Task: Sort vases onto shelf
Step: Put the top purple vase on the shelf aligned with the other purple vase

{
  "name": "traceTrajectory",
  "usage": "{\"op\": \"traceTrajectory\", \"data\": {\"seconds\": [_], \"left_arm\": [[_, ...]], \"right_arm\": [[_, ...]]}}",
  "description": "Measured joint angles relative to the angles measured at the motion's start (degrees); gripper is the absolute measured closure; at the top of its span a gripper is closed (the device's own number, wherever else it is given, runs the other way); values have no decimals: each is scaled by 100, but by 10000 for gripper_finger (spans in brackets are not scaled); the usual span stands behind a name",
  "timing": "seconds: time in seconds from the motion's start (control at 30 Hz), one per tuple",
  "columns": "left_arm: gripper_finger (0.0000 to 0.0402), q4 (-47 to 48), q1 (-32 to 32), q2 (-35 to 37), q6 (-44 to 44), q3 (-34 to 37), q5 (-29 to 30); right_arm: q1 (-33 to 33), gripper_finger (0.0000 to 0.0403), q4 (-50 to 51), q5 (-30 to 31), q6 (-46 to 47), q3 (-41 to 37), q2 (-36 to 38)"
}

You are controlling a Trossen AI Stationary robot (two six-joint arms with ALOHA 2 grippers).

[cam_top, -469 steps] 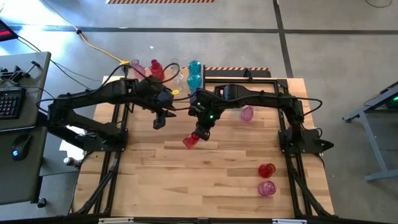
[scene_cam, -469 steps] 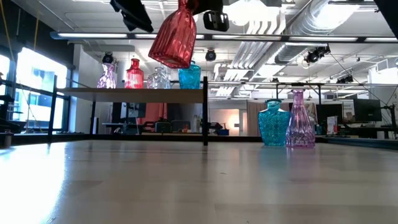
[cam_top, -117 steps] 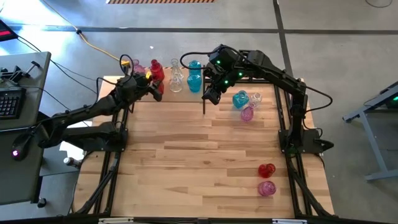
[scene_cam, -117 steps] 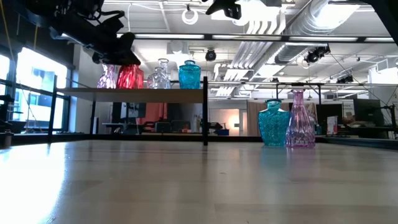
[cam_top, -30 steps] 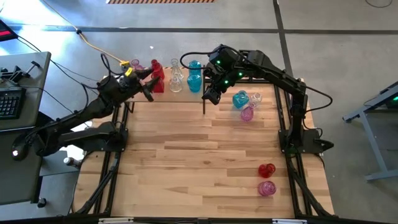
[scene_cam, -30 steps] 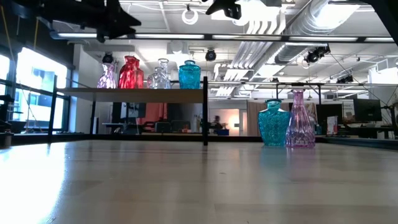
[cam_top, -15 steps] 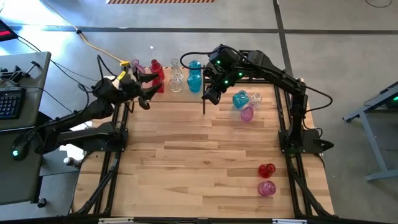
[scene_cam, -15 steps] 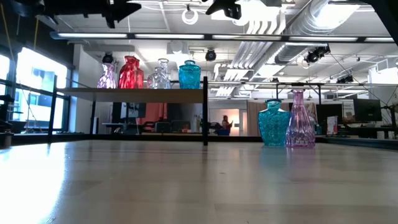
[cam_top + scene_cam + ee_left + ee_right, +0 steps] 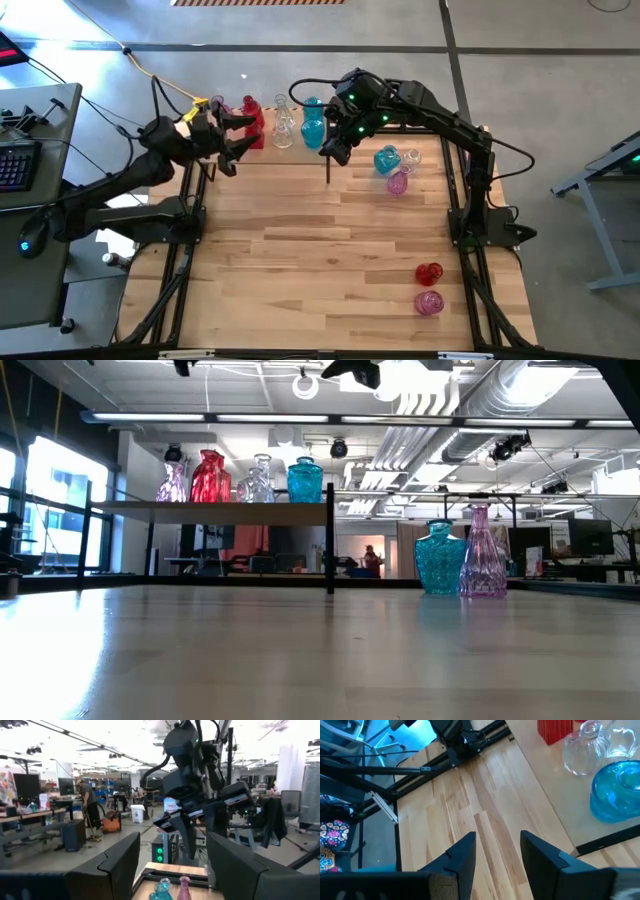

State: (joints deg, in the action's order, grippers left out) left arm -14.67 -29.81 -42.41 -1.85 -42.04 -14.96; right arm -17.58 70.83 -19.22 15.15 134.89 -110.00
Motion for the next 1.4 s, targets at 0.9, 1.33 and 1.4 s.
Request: {"op": "traceTrajectory", "data": {"seconds": [0.9, 1.33, 1.4], "left_arm": [[181, 509, 302, -716, 0, -1270, 13], [181, 554, 302, -950, -105, -1521, -444], [181, 632, 302, -951, -103, -1521, -444]], "right_arm": [[537, 268, 1917, 229, 31, -55, 90], [68, 268, 1919, 937, -261, -52, 290], [-121, 268, 1919, 939, -263, -52, 372]]}}
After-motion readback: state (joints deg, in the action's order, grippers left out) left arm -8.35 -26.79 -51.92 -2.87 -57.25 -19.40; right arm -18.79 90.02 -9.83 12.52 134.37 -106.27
